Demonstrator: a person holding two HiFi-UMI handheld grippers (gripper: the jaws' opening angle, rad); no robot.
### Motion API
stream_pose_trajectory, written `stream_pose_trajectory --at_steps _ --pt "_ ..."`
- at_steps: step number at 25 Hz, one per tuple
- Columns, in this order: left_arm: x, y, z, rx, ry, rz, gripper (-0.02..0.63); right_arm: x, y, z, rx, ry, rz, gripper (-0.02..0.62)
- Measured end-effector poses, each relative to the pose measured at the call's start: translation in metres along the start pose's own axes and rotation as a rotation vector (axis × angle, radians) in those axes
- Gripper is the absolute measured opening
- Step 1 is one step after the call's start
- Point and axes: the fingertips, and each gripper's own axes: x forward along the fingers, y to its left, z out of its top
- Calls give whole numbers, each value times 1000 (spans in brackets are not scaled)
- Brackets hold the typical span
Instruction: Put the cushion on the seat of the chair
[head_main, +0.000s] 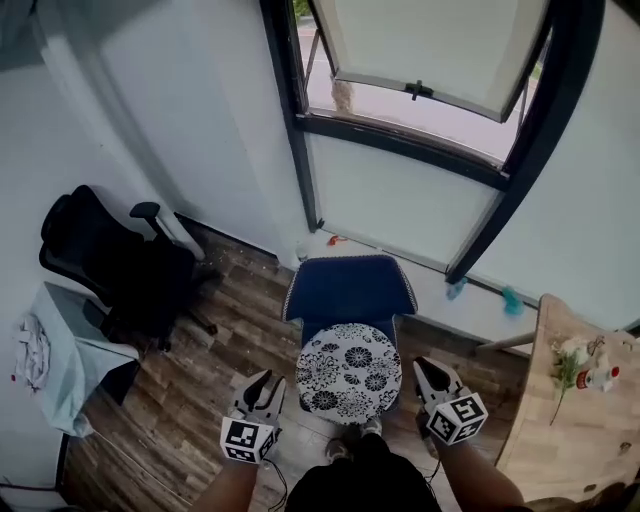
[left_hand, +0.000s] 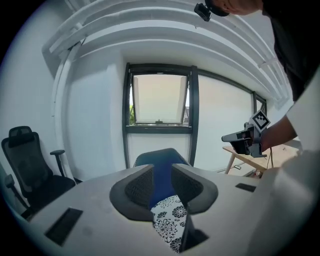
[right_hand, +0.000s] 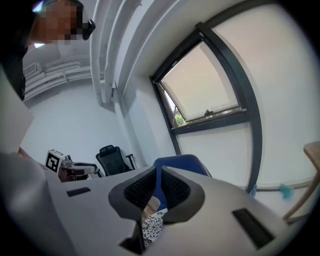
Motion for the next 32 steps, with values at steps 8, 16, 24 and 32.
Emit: stream_pose_trajectory --at_steps 8,16,24,32 --pt "-12 -17 63 -3 -114 -31 43 -21 29 71 -65 -89 39 49" --pt "-31 -16 99 -47 -142 20 13 -34 38 120 -87 -154 65 45" --pt "-31 -11 139 -24 -220 35 5 -35 46 141 -190 -172 62 25" --pt "-27 -20 143 -32 -242 27 5 -39 46 147 -195 -189 53 25"
